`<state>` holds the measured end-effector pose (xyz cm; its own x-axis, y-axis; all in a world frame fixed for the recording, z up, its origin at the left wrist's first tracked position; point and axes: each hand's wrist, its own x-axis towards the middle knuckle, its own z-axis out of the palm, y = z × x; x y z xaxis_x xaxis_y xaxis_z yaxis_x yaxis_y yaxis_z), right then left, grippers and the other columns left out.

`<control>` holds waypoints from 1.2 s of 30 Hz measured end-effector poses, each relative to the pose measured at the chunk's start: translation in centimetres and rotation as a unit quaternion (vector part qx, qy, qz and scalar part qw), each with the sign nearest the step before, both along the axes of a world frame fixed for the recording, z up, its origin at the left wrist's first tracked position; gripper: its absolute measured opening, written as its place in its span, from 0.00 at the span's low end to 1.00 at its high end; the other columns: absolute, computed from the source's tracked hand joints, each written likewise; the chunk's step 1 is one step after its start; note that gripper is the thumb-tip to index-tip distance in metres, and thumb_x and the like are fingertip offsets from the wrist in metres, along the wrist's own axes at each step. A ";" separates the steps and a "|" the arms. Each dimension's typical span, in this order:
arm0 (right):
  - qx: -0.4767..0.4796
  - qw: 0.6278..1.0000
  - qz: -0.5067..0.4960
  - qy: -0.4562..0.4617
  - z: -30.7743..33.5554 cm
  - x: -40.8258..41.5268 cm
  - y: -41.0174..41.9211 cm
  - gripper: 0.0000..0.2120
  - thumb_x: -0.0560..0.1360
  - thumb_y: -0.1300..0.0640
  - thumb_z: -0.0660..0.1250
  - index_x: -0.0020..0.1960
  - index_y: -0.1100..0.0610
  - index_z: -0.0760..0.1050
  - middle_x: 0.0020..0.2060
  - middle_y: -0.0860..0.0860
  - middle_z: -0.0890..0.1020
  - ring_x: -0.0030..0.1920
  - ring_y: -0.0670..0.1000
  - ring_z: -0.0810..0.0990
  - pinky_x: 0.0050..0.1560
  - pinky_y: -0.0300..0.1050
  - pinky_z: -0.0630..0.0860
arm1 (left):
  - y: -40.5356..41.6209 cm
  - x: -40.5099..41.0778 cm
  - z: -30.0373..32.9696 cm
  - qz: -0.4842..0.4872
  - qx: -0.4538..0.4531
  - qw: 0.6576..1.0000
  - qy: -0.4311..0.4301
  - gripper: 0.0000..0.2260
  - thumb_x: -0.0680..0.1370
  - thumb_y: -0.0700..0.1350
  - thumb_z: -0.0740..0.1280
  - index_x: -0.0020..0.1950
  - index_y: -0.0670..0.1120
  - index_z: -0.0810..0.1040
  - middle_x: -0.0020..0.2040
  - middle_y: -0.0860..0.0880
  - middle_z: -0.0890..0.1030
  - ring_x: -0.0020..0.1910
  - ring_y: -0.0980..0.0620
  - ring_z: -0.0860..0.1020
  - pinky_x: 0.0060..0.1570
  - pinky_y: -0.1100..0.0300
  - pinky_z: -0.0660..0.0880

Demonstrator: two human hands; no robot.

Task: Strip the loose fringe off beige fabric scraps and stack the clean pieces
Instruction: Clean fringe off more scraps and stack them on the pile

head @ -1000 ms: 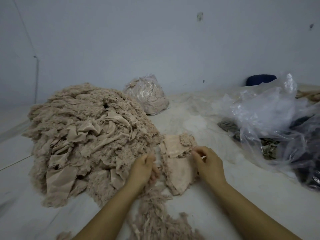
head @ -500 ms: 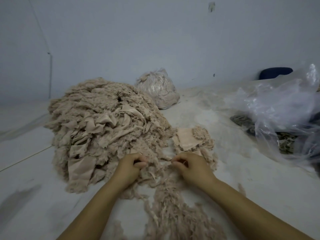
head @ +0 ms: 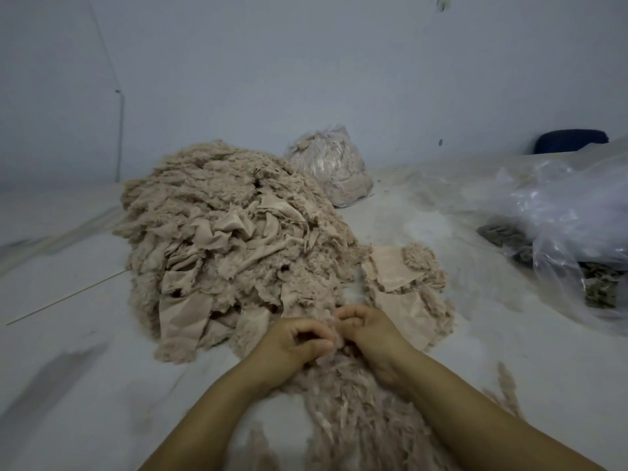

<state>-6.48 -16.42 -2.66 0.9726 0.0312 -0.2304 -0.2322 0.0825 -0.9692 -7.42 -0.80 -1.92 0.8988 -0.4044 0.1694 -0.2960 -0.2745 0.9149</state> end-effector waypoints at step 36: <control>0.125 0.989 -0.054 -0.064 1.9 -2.6 -0.2 0.06 0.77 0.58 0.66 0.42 0.57 0.77 0.35 0.55 0.82 0.35 0.52 0.80 0.33 0.43 0.76 | 1.3 -0.1 1.0 0.256 -0.143 0.952 0.090 0.06 0.75 0.41 0.69 0.43 0.40 0.74 0.39 0.39 0.79 0.32 0.49 0.76 0.33 0.58 0.74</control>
